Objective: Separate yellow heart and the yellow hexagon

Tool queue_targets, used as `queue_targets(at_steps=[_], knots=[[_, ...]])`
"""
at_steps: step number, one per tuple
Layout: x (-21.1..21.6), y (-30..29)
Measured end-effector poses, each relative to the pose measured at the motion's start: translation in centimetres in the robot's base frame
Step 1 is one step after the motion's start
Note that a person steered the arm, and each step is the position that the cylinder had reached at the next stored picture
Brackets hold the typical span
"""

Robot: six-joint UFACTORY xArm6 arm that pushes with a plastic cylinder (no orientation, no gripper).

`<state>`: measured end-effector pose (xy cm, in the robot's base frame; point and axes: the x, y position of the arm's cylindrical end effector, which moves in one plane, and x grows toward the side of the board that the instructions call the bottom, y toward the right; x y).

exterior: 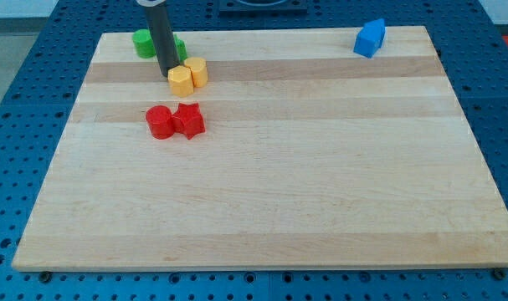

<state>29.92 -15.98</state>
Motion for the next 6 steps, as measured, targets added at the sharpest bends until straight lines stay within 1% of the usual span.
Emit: queue_targets(at_steps=[1, 2, 6], knots=[[1.2, -1.6], [1.8, -2.0], [2.1, 6.5]])
